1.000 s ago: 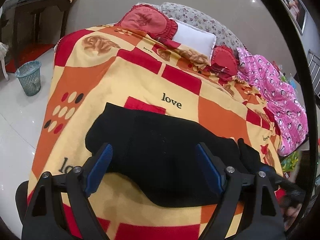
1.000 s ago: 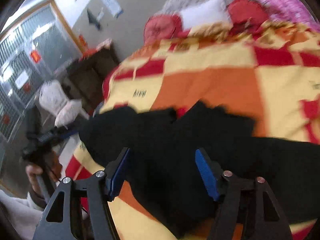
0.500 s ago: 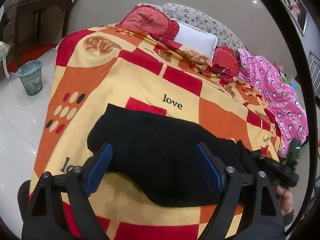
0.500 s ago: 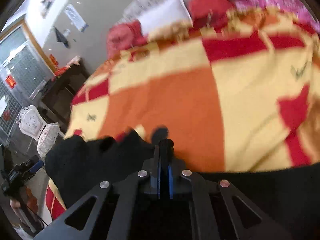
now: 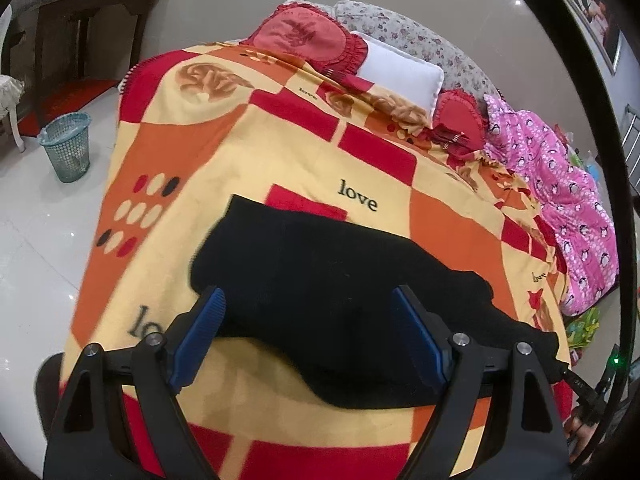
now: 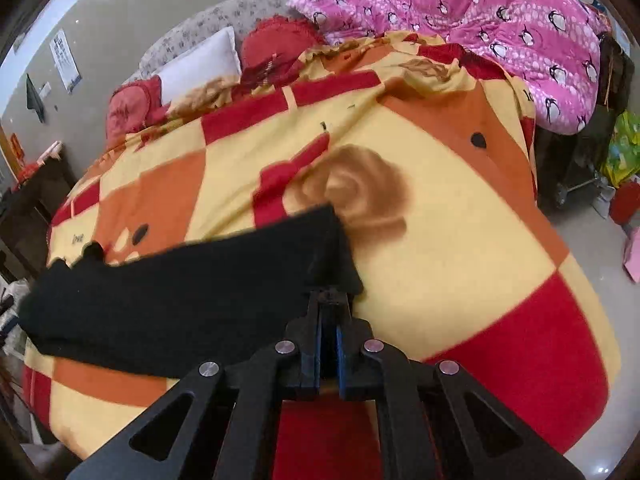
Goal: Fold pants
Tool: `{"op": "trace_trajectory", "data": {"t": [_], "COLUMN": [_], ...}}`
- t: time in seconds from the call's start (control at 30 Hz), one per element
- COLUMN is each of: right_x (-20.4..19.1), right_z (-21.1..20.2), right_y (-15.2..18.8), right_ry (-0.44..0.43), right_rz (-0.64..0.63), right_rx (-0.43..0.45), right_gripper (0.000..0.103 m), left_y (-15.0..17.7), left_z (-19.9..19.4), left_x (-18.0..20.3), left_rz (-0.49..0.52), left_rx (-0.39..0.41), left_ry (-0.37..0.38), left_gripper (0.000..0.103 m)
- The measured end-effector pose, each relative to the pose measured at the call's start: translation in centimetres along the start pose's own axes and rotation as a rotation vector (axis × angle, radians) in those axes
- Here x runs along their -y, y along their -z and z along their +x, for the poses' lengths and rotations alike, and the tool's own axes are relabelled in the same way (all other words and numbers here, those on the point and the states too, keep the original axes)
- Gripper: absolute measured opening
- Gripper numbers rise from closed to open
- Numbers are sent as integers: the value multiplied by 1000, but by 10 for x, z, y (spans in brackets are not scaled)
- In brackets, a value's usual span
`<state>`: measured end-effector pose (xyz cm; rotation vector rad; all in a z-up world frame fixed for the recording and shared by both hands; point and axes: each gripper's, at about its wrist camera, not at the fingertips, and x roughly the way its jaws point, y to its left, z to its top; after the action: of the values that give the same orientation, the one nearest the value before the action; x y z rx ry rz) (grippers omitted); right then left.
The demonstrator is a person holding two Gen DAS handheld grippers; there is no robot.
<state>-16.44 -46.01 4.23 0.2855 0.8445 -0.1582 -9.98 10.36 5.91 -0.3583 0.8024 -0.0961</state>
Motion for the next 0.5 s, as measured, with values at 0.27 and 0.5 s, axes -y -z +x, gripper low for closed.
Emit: {"op": "trace_trajectory", "data": {"t": [0.27, 0.5], "right_x": [1, -12], "right_z": [-7, -47], "right_y": [6, -12], "right_ry": [33, 47], "right_rz": [-65, -85], "right_rx": [-56, 78], "right_gripper": [19, 40], "left_y": [-6, -4], "left_z": [-16, -20], "left_x": [-32, -21], "left_rz": [-51, -8], "left_rx": [36, 40], "left_ry": [-35, -16], "left_gripper": [85, 85]}}
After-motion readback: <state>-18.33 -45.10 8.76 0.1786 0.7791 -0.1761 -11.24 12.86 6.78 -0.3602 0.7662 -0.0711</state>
